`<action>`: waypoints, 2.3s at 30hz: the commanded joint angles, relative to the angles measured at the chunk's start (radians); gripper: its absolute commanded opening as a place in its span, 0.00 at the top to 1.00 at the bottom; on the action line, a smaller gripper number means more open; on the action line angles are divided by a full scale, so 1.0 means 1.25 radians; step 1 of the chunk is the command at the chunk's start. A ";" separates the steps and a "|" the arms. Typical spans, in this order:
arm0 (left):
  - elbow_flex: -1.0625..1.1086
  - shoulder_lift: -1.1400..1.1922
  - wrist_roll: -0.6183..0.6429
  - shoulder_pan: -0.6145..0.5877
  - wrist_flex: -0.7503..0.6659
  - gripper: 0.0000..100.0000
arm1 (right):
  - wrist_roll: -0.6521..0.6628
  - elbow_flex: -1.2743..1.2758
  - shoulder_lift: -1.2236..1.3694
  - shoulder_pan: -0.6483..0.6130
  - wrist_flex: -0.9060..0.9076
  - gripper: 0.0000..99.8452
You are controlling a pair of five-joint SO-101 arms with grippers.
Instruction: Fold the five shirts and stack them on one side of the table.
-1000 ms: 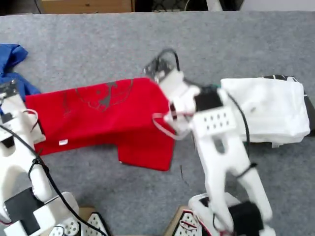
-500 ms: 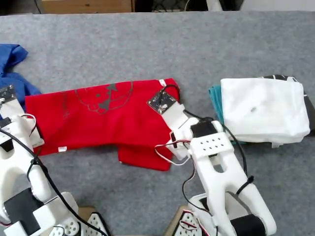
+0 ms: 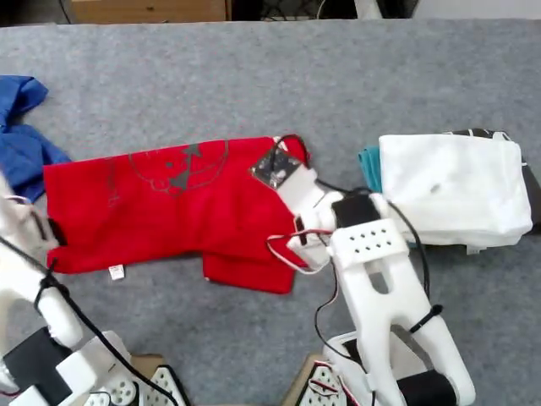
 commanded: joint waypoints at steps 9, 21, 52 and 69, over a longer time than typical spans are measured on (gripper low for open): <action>-0.303 -0.010 0.233 0.131 0.056 0.97 | -0.118 -0.157 0.233 -0.129 -0.177 0.99; -0.083 0.350 0.317 0.176 -0.582 0.97 | -0.177 -0.141 0.449 -0.207 -0.290 0.99; -0.104 0.431 0.317 0.152 -0.638 0.97 | -0.125 -0.121 0.153 -0.210 -0.210 0.99; -0.106 0.433 0.317 0.152 -0.638 0.97 | -0.131 0.003 0.290 -0.428 -0.263 0.99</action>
